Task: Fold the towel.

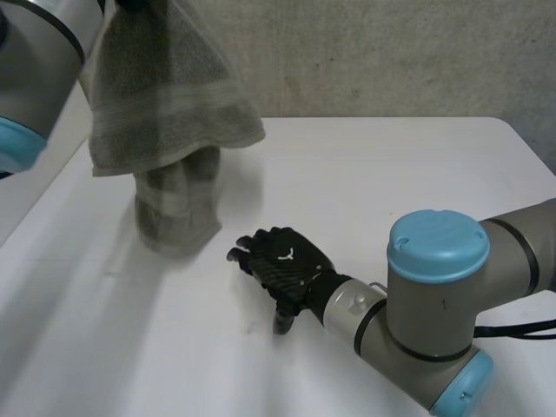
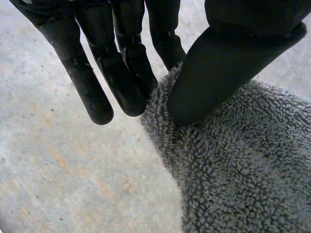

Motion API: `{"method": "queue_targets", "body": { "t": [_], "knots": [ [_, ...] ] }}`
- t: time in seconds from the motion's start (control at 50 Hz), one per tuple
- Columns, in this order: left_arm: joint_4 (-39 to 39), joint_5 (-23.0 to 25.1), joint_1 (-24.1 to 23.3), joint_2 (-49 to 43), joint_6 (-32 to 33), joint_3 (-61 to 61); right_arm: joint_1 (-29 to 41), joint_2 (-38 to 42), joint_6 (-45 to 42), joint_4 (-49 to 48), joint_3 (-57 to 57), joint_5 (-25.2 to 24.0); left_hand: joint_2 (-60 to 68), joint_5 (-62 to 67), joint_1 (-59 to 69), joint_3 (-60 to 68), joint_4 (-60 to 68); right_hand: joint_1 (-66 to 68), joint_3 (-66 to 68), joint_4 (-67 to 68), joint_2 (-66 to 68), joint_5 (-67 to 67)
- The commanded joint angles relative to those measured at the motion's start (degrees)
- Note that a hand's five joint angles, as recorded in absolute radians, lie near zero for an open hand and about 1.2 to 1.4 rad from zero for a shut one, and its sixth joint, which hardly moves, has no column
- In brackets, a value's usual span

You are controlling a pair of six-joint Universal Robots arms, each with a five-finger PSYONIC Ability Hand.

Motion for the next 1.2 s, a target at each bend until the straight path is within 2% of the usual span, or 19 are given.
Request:
{"method": "queue_targets", "body": {
  "t": [0.02,0.1,0.14,0.16,0.26,0.42,0.58,0.82,0.84,0.86,0.88,0.92,0.94,0.96,0.98,1.1,1.14,1.16,1.2],
  "knots": [
    [-3.15,0.01,-0.68,3.32,-3.29,1.62,-3.42,0.18,1.24,0.36,-2.21,0.76,10.28,11.33,11.86,10.32,10.26,-3.33,-4.11,-6.68,-4.92,-4.08],
    [-4.47,0.18,-1.03,4.47,-5.41,2.94,-5.63,0.44,4.50,0.80,-4.33,0.93,10.28,11.33,11.86,10.32,10.26,-3.33,-4.11,-6.68,-4.92,-4.08],
    [-5.87,0.27,-1.29,5.08,-6.03,3.82,-7.55,1.31,11.05,1.85,-7.48,0.76,10.28,11.33,11.86,10.32,10.26,-3.33,-4.11,-6.68,-4.92,-4.08],
    [-5.88,0.27,-1.29,5.09,-6.03,3.82,-7.56,1.32,11.09,1.85,-7.49,0.76,10.28,11.33,11.86,10.32,10.26,-3.33,-4.11,-6.68,-4.92,-4.08],
    [-7.02,0.18,-1.82,4.91,-6.12,3.82,-9.32,8.33,28.89,7.55,-20.03,-2.57,10.28,11.33,11.86,10.32,10.26,-3.33,-4.11,-6.68,-4.92,-4.08],
    [-8.78,0.10,-3.05,4.91,-6.29,2.59,-9.32,19.75,41.57,13.18,-36.65,-6.01,10.28,11.33,11.86,10.32,10.26,-3.33,-4.11,-6.68,-4.92,-4.08],
    [-9.31,0.01,-3.32,5.17,-6.38,0.31,-6.08,24.69,50.11,14.60,-41.42,-6.89,10.28,11.33,11.86,10.32,10.26,-3.33,-4.11,-6.68,-4.92,-4.08],
    [-9.31,0.01,-4.11,5.44,-6.73,-1.81,1.05,27.33,50.29,14.42,-41.42,-9.44,10.28,11.33,11.86,10.32,10.26,-3.33,-4.11,-6.68,-4.92,-4.08],
    [-9.31,0.01,-4.11,5.35,-6.73,-1.81,1.58,27.42,50.03,14.25,-41.51,-9.09,10.28,11.33,11.86,10.32,10.26,1.05,0.26,-2.31,-0.55,0.29],
    [-9.31,0.01,-4.11,5.35,-6.73,-1.81,1.75,27.51,49.94,13.99,-41.77,-8.91,10.28,11.33,11.86,10.32,10.26,14.79,14.00,11.43,13.19,14.03],
    [-9.31,0.01,-4.11,5.35,-6.73,-1.81,1.76,27.51,49.94,13.98,-41.77,-8.91,10.28,11.33,11.86,10.32,10.26,14.92,14.14,11.57,13.33,14.17],
    [-9.31,0.01,-4.02,5.35,-6.73,-1.89,1.67,27.34,49.76,13.02,-42.12,-8.65,10.28,11.33,11.86,10.32,10.26,47.40,46.62,44.04,45.80,46.64],
    [-9.31,0.01,-4.02,5.35,-6.73,-1.89,1.67,27.33,49.76,13.02,-42.12,-8.65,10.28,11.33,11.86,10.32,10.26,47.56,46.77,44.20,45.96,46.80],
    [-9.31,0.01,-3.93,5.35,-6.73,-2.07,1.06,26.73,49.41,12.76,-42.38,-8.65,10.28,11.33,11.86,10.32,10.26,60.88,60.10,57.52,59.29,60.12],
    [-9.31,-0.08,-3.67,5.35,-6.73,-2.42,0.27,26.20,48.80,12.67,-42.65,-8.21,10.28,11.33,11.86,10.32,10.26,66.62,65.83,63.26,65.02,65.86],
    [-9.13,0.01,-2.96,5.26,-6.73,-4.53,-5.80,22.15,43.26,13.46,-42.39,-5.48,10.28,11.33,11.86,10.32,10.26,66.67,65.89,63.32,65.08,65.92],
    [-8.87,0.27,-1.74,5.26,-6.73,-6.89,-9.04,18.65,35.13,15.11,-41.77,-4.08,10.28,11.33,11.86,10.32,10.26,66.67,65.89,63.32,65.08,65.92],
    [-8.87,0.27,-1.73,5.26,-6.73,-6.90,-9.05,18.63,35.09,15.13,-41.77,-4.08,10.28,11.33,11.86,10.32,10.26,66.67,65.89,63.32,65.08,65.92],
    [-8.26,0.45,-0.33,5.26,-6.82,-9.61,-11.33,15.14,23.54,18.36,-41.07,-3.20,10.28,11.33,11.86,10.32,10.26,66.67,65.89,63.32,65.08,65.92]
  ]
}}
